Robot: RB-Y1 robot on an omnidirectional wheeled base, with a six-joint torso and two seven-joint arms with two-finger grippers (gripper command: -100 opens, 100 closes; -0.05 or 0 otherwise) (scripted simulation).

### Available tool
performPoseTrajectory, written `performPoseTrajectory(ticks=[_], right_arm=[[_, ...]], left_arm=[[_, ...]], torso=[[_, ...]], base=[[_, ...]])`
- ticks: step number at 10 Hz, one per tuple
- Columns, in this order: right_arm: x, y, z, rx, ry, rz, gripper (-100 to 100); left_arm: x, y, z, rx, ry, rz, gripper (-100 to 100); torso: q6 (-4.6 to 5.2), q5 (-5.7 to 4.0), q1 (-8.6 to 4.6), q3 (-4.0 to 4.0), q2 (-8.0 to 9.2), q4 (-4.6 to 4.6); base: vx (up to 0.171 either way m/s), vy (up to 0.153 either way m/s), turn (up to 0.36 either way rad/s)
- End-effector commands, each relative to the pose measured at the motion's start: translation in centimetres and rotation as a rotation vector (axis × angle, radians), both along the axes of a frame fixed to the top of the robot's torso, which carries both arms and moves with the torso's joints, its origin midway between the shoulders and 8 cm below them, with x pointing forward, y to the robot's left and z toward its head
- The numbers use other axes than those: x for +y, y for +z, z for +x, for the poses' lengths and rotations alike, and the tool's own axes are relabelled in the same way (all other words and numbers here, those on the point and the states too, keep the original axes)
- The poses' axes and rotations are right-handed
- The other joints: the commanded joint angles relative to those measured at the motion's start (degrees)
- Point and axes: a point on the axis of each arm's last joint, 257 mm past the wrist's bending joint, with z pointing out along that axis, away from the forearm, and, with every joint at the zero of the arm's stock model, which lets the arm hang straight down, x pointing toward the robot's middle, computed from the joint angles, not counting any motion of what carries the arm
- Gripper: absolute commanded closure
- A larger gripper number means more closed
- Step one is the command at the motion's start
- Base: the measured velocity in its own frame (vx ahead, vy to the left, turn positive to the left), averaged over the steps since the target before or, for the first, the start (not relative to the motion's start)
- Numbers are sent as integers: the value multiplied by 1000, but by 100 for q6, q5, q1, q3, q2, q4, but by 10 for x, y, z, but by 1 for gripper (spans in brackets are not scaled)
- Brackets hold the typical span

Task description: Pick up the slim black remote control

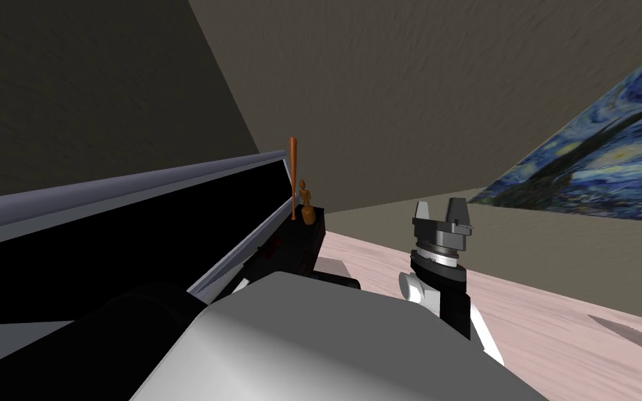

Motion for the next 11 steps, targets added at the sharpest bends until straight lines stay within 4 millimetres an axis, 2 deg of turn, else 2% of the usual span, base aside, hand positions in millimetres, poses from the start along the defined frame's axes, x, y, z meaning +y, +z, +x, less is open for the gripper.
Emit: performPoseTrajectory(ticks=[1,9,10,11], right_arm=[[0,0,0,0,0,0,0],[0,0,0,0,0,0,0],[0,0,0,0,0,0,0],[0,0,0,0,0,0,0]], left_arm=[[-6,1,-3,-2,15,-6,100],[-12,22,-30,-1,105,-7,100],[-11,21,-28,-1,95,-5,100],[-11,21,-28,-2,100,-6,0]], torso=[[0,0,0,0,0,0],[6,-2,1,3,5,1],[6,-3,-3,3,5,1],[4,-3,-2,1,2,0]], base=[[-20,23,-55],[-22,19,-102],[-7,0,-22],[0,0,0]])
